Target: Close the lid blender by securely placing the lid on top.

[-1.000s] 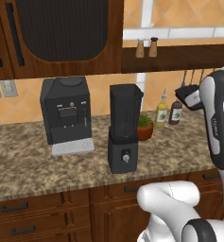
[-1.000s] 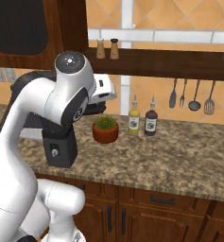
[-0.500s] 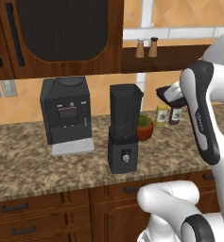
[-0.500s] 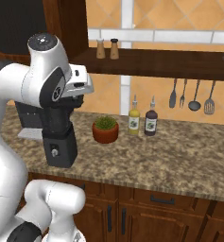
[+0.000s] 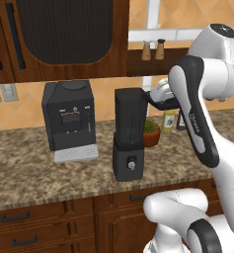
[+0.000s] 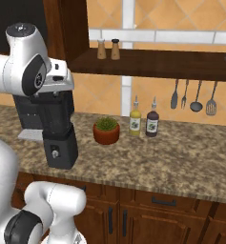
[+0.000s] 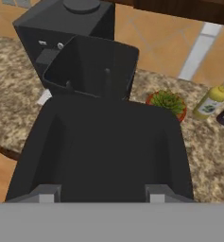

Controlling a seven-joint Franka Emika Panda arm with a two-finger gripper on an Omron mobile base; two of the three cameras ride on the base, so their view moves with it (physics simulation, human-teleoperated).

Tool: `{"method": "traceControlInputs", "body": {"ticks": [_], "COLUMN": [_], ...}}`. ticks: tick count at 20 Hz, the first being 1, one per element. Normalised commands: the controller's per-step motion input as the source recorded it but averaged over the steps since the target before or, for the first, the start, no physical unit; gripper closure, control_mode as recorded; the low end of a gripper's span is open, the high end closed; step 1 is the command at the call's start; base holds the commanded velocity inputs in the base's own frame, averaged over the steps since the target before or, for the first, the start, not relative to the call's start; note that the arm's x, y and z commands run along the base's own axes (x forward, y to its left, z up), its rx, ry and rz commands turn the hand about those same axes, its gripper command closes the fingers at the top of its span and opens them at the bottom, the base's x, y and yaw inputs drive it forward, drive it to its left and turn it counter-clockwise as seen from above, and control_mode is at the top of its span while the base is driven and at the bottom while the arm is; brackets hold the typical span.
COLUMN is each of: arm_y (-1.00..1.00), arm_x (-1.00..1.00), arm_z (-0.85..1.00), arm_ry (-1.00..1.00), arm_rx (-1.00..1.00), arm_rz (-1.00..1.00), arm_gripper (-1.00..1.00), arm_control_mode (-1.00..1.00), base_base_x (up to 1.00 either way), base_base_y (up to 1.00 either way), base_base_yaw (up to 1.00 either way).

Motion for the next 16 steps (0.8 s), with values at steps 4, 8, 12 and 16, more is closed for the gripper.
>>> {"method": "traceControlInputs", "body": {"ticks": [4, 8, 12, 16], "arm_y": [0.42, 0.37, 0.33, 0.19], "arm_x": [0.17, 0.33, 0.39, 0.33], "arm_z": [0.00, 0.00, 0.00, 0.00], "arm_ry": [0.00, 0.00, 0.00, 0.00], "arm_rx": [0.00, -0.01, -0.01, -0.01], "arm_rz": [0.00, 0.00, 0.00, -0.03], "arm_gripper": [1.00, 1.00, 1.00, 1.00], "arm_control_mode": [-1.00, -1.00, -1.00, -1.00], "base_base_x": [0.00, 0.00, 0.00, 0.00], "base_base_y": [0.00, 0.00, 0.00, 0.00], "base_base_yaw": [0.00, 0.00, 0.00, 0.00]}}
